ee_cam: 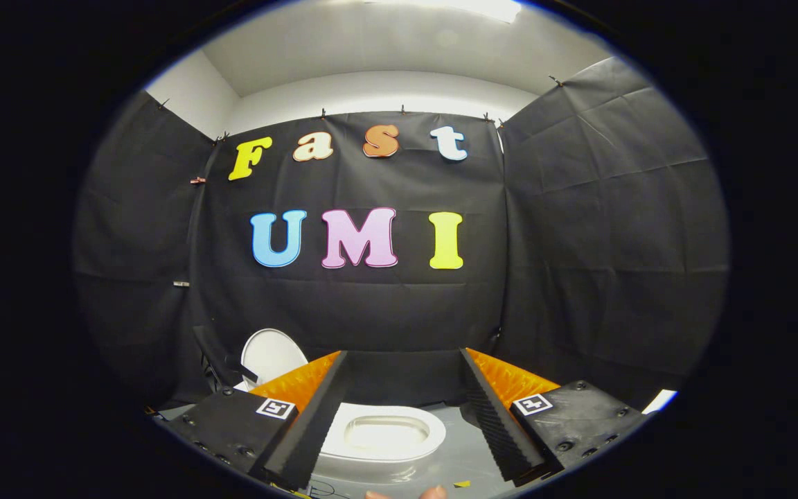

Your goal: Open the toilet lid.

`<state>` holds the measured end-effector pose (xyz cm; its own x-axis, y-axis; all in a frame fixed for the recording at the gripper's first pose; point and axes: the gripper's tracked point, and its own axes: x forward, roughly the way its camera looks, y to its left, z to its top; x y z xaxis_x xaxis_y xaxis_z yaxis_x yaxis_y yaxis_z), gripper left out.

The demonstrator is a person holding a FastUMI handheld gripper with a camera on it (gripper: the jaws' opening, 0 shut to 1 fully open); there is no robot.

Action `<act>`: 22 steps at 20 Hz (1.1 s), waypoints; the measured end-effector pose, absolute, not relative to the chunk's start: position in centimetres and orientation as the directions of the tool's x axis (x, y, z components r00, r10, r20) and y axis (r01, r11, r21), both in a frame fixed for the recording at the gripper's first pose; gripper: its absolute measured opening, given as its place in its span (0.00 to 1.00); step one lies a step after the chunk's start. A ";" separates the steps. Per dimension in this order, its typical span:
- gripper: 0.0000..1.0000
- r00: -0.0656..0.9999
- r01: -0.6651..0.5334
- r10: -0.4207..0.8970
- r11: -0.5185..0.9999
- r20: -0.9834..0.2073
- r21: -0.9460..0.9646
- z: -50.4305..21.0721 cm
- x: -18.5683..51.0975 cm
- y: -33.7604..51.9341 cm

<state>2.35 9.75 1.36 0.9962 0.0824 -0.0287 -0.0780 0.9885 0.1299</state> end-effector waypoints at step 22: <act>0.98 0.995 -0.088 0.094 0.988 -0.041 0.125 0.9 2.2 10.2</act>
<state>2.22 10.15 0.92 0.9947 0.0942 -0.0413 -0.0884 0.9882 0.1250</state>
